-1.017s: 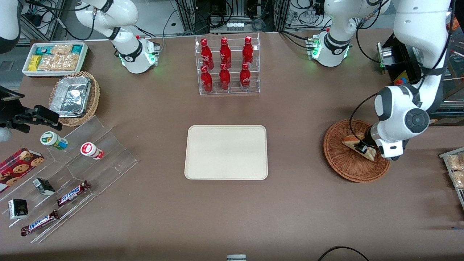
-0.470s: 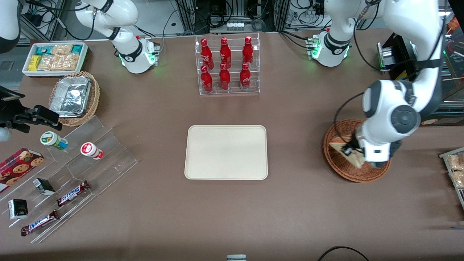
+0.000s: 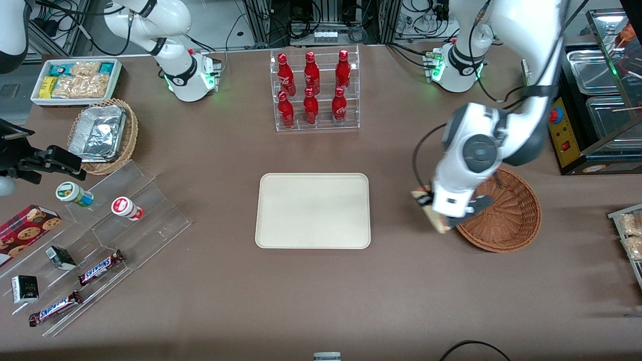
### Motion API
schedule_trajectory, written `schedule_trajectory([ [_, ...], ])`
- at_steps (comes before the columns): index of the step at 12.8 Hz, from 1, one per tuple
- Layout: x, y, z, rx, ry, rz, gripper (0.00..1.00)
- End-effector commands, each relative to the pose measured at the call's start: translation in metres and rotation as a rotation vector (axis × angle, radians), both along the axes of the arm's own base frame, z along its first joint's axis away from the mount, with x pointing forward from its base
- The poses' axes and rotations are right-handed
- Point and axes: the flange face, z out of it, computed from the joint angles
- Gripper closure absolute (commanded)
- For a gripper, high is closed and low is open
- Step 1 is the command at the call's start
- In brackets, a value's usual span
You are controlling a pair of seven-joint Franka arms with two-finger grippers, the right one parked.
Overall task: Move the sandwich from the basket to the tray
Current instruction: 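Lift the sandwich and carry it with the left gripper over the tray, then lower the sandwich onto the tray and open the left gripper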
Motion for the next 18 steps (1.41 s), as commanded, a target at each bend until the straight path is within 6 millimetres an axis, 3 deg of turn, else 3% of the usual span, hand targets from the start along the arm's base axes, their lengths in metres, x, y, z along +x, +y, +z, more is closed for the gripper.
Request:
schedule_trajectory([
  [1, -0.001, -0.075, -0.028, -0.022, 0.015, -0.113, 0.62],
  [4, -0.013, -0.124, -0.05, -0.04, -0.007, -0.185, 0.62],
  [8, -0.022, -0.167, -0.06, -0.09, -0.057, -0.317, 0.65],
  [10, -0.019, -0.173, -0.069, -0.094, -0.056, -0.347, 0.65],
  [12, -0.033, -0.188, -0.071, -0.108, -0.037, -0.441, 0.65],
  [15, -0.034, -0.188, -0.078, -0.111, -0.022, -0.478, 0.65],
  [18, -0.034, -0.187, -0.103, -0.13, 0.015, -0.425, 0.64],
])
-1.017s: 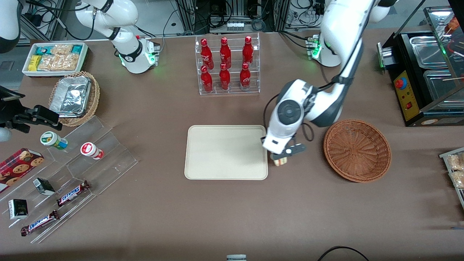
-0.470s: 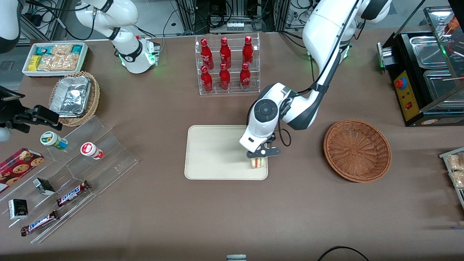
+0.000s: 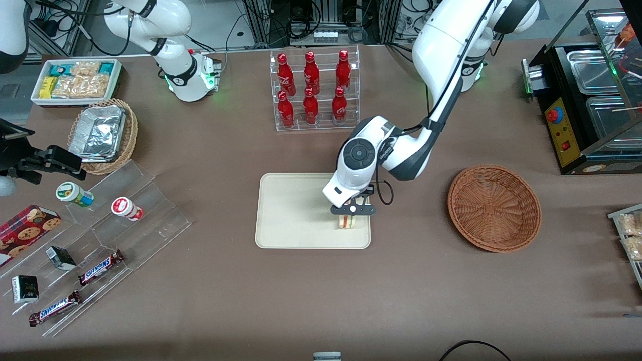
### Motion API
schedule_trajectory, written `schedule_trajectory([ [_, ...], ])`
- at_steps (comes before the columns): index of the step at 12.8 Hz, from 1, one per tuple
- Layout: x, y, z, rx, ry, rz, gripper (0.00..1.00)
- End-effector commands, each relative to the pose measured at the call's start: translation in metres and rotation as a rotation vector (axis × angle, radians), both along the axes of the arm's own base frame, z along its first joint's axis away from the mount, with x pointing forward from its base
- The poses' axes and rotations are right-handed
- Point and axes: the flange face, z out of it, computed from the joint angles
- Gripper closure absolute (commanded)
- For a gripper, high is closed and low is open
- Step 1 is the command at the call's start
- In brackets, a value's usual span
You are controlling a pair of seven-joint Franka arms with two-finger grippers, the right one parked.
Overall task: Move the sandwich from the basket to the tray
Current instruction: 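Lower the sandwich onto the tray and open the left gripper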
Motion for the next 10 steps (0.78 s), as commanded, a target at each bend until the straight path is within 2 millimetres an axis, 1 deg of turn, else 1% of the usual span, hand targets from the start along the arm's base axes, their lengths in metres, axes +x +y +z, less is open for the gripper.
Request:
schedule_trajectory([
  [1, 0.0049, -0.0029, -0.0178, -0.017, 0.03, 0.024, 0.64],
  [5, 0.0067, -0.0028, -0.0175, -0.023, 0.024, 0.031, 0.63],
  [7, 0.0067, -0.0028, -0.0175, -0.022, 0.024, 0.041, 0.59],
  [8, 0.0073, -0.0031, -0.017, -0.024, 0.019, 0.05, 0.52],
  [9, 0.0077, -0.0034, -0.0167, -0.025, 0.015, 0.057, 0.47],
  [10, 0.0085, -0.0027, -0.0157, -0.024, 0.013, 0.063, 0.38],
])
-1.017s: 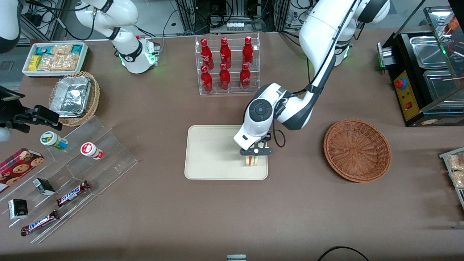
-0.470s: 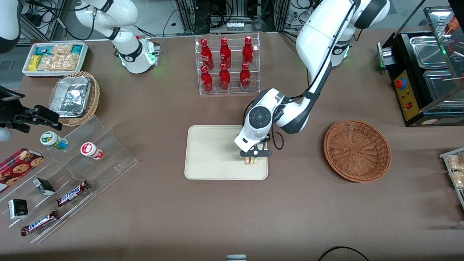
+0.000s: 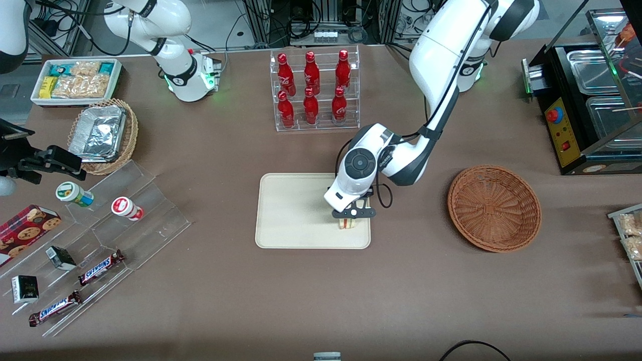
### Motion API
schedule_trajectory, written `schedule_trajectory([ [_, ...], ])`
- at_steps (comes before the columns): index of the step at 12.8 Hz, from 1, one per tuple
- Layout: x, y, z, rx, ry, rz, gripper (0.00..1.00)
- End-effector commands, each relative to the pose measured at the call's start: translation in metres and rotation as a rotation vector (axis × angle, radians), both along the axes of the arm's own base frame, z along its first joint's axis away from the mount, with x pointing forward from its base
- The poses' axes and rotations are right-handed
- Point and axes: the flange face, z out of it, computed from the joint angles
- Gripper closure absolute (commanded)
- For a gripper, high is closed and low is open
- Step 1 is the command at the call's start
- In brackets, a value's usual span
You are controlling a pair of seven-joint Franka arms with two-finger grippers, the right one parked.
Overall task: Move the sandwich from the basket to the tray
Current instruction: 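Lower the sandwich onto the tray and open the left gripper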
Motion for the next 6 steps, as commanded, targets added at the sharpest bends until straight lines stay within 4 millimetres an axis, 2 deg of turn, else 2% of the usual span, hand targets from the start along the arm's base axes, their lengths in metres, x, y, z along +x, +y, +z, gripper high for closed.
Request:
schedule_trajectory([
  [1, 0.005, -0.004, 0.007, -0.012, -0.012, 0.024, 0.24],
  [2, 0.008, -0.002, 0.016, -0.018, -0.02, 0.038, 0.09],
  [3, 0.012, 0.003, 0.033, -0.018, -0.032, 0.075, 0.0],
  [5, 0.015, 0.016, 0.07, 0.006, -0.014, 0.12, 0.0],
  [6, 0.025, 0.039, 0.091, 0.018, -0.001, 0.139, 0.0],
])
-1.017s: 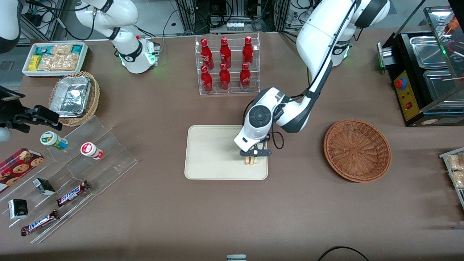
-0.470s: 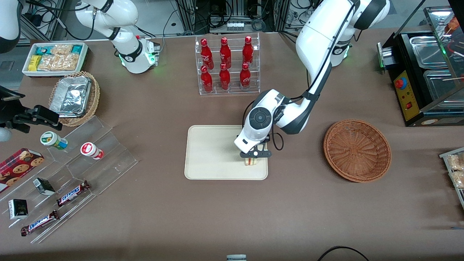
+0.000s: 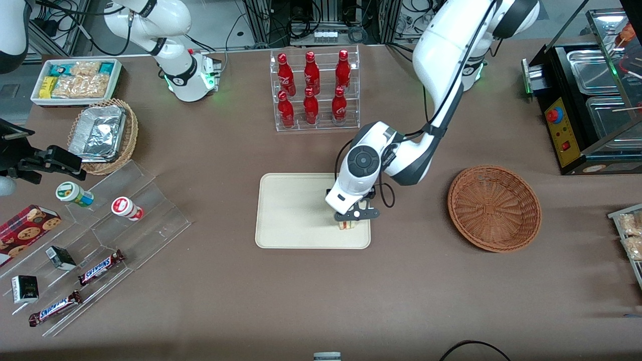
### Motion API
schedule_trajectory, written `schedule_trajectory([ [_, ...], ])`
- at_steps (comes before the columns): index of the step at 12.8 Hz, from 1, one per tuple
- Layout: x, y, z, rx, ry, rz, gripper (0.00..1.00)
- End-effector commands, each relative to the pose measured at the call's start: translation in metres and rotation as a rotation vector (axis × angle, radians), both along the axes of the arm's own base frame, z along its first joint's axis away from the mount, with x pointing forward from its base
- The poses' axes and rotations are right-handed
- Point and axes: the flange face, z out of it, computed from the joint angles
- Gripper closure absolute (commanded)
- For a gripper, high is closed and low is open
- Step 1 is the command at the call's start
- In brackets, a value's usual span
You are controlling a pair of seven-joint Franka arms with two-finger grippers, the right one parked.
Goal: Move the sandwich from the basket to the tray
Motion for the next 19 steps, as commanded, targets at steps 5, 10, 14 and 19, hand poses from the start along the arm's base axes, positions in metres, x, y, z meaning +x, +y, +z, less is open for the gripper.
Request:
schedule_trajectory([
  [5, 0.047, 0.139, 0.141, 0.03, 0.008, 0.144, 0.0],
  [10, 0.042, 0.25, 0.23, 0.047, 0.049, 0.124, 0.0],
  [14, 0.009, 0.294, 0.278, 0.068, 0.005, 0.105, 0.0],
  [19, -0.006, 0.357, 0.339, 0.042, -0.05, -0.025, 0.0],
])
